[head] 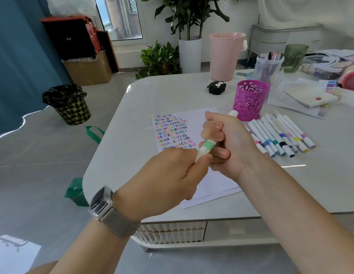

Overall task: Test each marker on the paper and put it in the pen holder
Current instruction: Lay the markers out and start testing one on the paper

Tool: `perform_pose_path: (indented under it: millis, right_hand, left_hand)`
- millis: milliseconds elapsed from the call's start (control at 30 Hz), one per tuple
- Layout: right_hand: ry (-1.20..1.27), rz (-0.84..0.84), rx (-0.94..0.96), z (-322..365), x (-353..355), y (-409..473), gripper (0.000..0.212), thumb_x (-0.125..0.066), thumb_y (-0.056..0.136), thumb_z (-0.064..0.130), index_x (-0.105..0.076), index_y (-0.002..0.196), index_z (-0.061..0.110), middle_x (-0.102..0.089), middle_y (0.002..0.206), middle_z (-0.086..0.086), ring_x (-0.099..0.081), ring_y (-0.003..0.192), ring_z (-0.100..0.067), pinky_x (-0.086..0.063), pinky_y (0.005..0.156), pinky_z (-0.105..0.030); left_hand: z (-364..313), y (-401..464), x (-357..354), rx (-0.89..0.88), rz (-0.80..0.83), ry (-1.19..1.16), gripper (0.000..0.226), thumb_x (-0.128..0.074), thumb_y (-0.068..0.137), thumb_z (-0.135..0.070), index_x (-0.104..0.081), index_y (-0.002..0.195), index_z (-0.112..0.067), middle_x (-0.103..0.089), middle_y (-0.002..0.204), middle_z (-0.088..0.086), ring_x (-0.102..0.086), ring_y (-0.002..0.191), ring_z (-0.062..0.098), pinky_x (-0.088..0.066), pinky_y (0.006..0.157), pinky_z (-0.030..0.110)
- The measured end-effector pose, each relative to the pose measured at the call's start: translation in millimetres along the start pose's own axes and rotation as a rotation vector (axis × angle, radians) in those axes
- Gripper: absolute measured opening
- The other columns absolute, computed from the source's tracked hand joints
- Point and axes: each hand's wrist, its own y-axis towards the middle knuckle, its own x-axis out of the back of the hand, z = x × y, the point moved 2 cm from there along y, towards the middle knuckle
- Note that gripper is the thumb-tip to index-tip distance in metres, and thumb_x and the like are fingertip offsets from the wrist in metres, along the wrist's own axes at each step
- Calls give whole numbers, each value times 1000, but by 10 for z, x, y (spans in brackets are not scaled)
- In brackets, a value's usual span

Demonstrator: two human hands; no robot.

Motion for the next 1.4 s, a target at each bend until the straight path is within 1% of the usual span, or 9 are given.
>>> perform_pose_path:
  millis: [233, 400, 567, 767, 900, 967, 1133, 1233, 1400]
  right_hand:
    - [-19, 7, 9, -5, -17, 87, 51, -42, 95, 22, -30, 45, 23, -26, 36, 9, -14, 23, -7, -8, 29, -10]
    - [187, -317, 307, 697, 650, 110, 44, -41, 86, 8, -34, 44, 20, -29, 37, 7, -18, 25, -4, -13, 30, -9]
    - [59, -210, 158, 346, 716, 298, 38, -44, 90, 19, -39, 52, 22, -38, 41, 10, -23, 27, -4, -14, 28, -11]
    - [72, -137, 186, 122, 502, 351, 20, -47, 92, 14, -58, 76, 8, -54, 62, -3, -41, 41, -10, -38, 40, -18]
    - [6, -155, 203, -40, 493, 379, 38, -41, 97, 30, -51, 66, 11, -32, 53, 0, -27, 46, -13, -31, 46, -23]
    - [-84, -137, 235, -121, 459, 384, 47, -37, 99, 40, -57, 70, 9, -36, 45, -1, -29, 45, -13, -29, 45, -22]
    - [-445, -84, 278, -328, 332, 370, 23, -55, 95, 30, -69, 95, 12, -70, 70, -5, -59, 61, -10, -47, 45, -21]
    - [-623, -107, 373, -420, 356, 416, 6, -67, 88, 17, -70, 89, 11, -71, 71, -4, -59, 62, -10, -44, 42, -20]
    - [-776, -178, 555, -493, 296, 449, 33, -68, 87, 30, -55, 61, 14, -66, 53, -3, -46, 38, -7, -35, 36, -19]
  left_hand:
    - [-40, -1, 31, -11, -9, -157, 50, -35, 96, -34, -39, 49, -17, -47, 37, -9, -41, 37, 5, -33, 46, 12]
    - [196, -468, 274, 102, 87, -513, 54, -31, 83, -58, -32, 47, -18, -39, 33, 2, -28, 36, 14, -32, 43, 17]
    - [500, -270, 279, 127, 29, -416, 44, -30, 92, -46, -51, 70, -15, -55, 56, -2, -42, 47, 11, -37, 51, 13]
    - [662, -101, 90, 207, 63, -163, 50, -26, 90, -50, -53, 77, -10, -60, 67, -4, -54, 61, 9, -45, 68, 25]
    - [808, -133, 33, 269, 4, 87, 32, -45, 93, -42, -46, 82, -12, -56, 78, -1, -50, 68, 17, -39, 61, 25]
    - [867, -168, 27, 216, -7, 238, 28, -53, 88, -45, -43, 90, -18, -56, 96, -7, -52, 84, 12, -42, 73, 23]
    - [949, -125, 19, 104, 157, 362, 49, -56, 84, -54, -26, 107, -22, -39, 141, -8, -45, 113, 14, -40, 95, 35]
    - [1034, -38, 4, 117, 177, 384, 63, -53, 81, -60, -28, 119, -16, -22, 154, -8, -33, 129, 11, -30, 105, 36]
    - [1075, 19, -45, 151, 181, 412, 81, -51, 79, -66, -19, 135, -16, -27, 141, -11, -28, 102, 5, -24, 104, 35]
